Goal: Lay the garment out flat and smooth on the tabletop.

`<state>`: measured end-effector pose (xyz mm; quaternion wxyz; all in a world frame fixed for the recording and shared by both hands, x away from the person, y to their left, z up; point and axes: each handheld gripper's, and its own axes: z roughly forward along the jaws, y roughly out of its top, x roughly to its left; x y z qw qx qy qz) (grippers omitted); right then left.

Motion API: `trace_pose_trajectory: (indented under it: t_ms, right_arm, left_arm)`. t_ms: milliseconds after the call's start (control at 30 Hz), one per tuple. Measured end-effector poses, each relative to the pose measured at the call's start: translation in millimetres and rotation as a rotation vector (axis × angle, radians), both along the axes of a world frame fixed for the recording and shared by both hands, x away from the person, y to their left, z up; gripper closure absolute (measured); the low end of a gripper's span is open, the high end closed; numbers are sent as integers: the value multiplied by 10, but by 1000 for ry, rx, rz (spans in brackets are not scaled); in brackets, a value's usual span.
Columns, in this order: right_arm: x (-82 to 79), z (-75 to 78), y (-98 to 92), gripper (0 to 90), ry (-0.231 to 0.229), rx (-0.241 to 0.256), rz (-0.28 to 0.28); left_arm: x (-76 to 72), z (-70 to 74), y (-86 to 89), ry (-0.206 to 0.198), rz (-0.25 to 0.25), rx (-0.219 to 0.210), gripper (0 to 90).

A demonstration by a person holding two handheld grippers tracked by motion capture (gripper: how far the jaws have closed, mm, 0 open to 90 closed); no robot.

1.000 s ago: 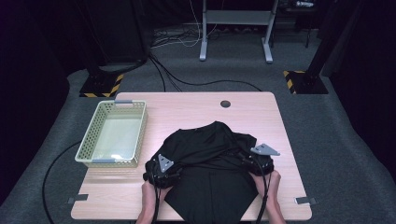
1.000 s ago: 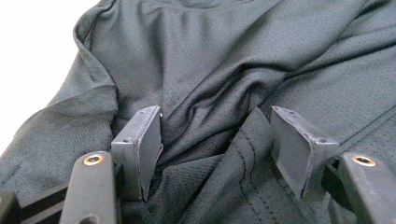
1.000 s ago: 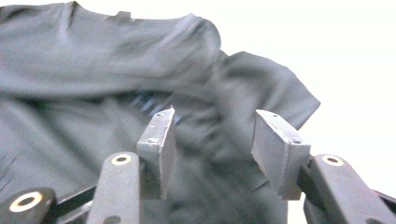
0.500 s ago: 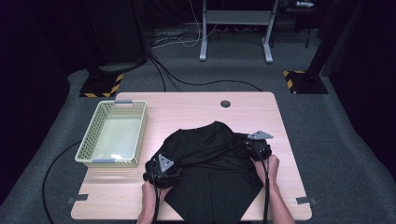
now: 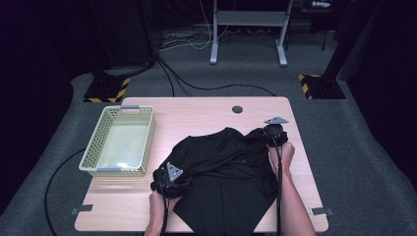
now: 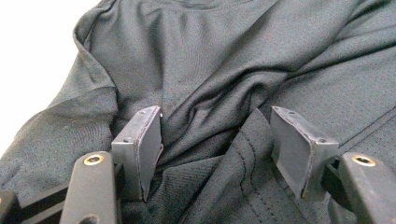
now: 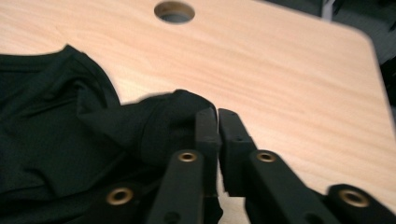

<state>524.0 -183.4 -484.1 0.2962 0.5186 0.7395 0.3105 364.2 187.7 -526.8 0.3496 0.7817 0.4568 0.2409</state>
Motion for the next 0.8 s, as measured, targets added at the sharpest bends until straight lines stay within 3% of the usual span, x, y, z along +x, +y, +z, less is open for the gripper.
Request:
trace_pose_trajectory:
  t_ms: [33,67,100,167,267,400,433,467,567,633,667,700,767,800]
  right_arm:
    - [-53,7,-13,717,-8,22,6]
    - [-53,7,-13,717,-8,22,6]
    - [-168,44,-24,653,-32,42,11]
    - [-242,64,-33,637,-46,63,20]
    - [-572,94,-14,585,-79,92,57]
    - [-752,-3,60,548,-30,106,101]
    - [-797,-105,139,530,11,104,118]
    - [-797,-105,139,530,11,104,118]
    - [-715,-273,248,496,66,116,105]
    - [-683,-303,268,530,73,111,100]
    - [-637,-343,282,663,70,101,91]
    - [-630,-339,280,741,55,92,82]
    - [-626,-326,261,850,29,78,69]
    - [-626,-326,261,850,29,78,69]
  left_arm:
    - [0,0,-1,-1,0,0,354]
    - [-1,0,-1,-1,0,0,354]
    - [0,0,-1,-1,0,0,354]
    - [0,0,-1,-1,0,1,354]
    - [-1,-1,-2,-1,1,0,354]
    - [-1,-1,-2,-1,0,0,354]
    - [0,0,-1,-1,0,1,354]
    - [0,0,-2,-1,0,0,354]
    - [-1,1,-1,0,0,1,354]
    - [-1,0,-1,0,1,1,354]
    - [-1,0,-2,-1,1,1,354]
    - [-1,0,-2,-1,1,1,354]
    - [-1,-1,-2,-2,0,1,354]
    - [-1,-1,-2,-2,0,0,354]
